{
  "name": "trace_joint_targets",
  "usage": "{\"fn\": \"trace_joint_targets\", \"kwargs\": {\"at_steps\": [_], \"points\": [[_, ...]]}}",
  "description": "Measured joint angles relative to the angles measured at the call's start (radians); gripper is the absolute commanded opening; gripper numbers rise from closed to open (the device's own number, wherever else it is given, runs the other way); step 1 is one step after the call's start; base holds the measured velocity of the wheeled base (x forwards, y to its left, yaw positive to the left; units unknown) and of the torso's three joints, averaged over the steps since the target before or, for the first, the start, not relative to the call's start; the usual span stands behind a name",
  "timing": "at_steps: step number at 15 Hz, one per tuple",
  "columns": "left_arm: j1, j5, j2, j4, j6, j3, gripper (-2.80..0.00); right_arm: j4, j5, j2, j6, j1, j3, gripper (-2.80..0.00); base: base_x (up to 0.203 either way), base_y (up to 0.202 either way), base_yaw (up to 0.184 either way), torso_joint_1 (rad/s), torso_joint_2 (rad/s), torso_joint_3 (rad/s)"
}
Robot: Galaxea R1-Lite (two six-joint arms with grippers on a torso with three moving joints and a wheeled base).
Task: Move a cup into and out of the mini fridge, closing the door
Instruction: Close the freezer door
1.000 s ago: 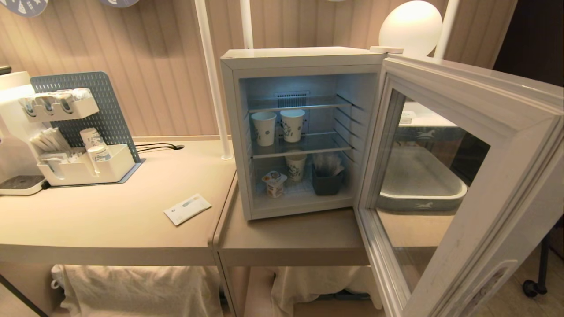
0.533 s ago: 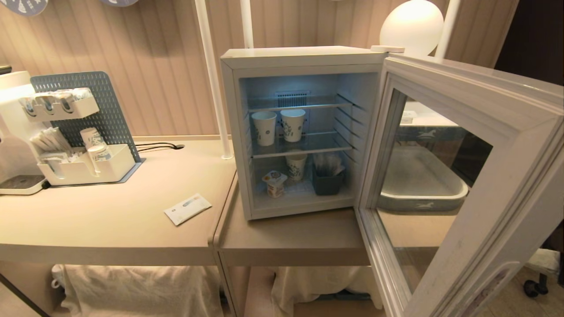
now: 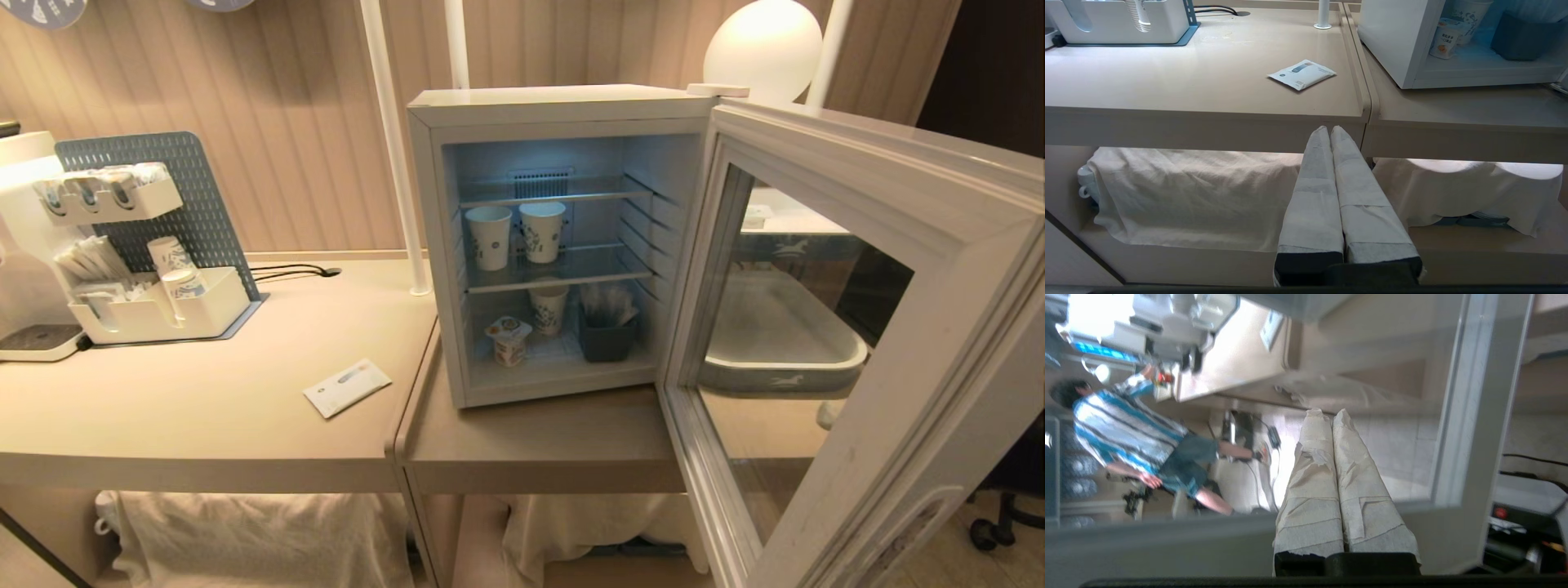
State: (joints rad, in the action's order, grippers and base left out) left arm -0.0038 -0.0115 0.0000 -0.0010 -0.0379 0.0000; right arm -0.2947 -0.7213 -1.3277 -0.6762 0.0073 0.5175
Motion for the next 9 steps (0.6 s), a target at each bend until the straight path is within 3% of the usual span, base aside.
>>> {"fn": "trace_joint_targets", "kwargs": {"at_steps": [2, 5, 7, 9], "points": [[0.000, 0.000, 0.000, 0.000, 0.000, 0.000, -2.80, -0.075, 0.131, -0.035, -0.064, 0.089, 0.010, -2.80, 0.000, 0.000, 0.000, 0.000, 0.00, 0.000], [0.000, 0.000, 0.000, 0.000, 0.000, 0.000, -2.80, -0.119, 0.443, -0.127, -0.087, 0.308, 0.049, -2.80, 0.000, 0.000, 0.000, 0.000, 0.00, 0.000], [0.000, 0.000, 0.000, 0.000, 0.000, 0.000, -2.80, -0.128, 0.664, -0.216, -0.080, 0.436, 0.100, -2.80, 0.000, 0.000, 0.000, 0.000, 0.00, 0.000], [0.000, 0.000, 0.000, 0.000, 0.000, 0.000, -2.80, -0.123, 0.835, -0.292, -0.015, 0.498, 0.182, -2.80, 0.000, 0.000, 0.000, 0.000, 0.00, 0.000]]}}
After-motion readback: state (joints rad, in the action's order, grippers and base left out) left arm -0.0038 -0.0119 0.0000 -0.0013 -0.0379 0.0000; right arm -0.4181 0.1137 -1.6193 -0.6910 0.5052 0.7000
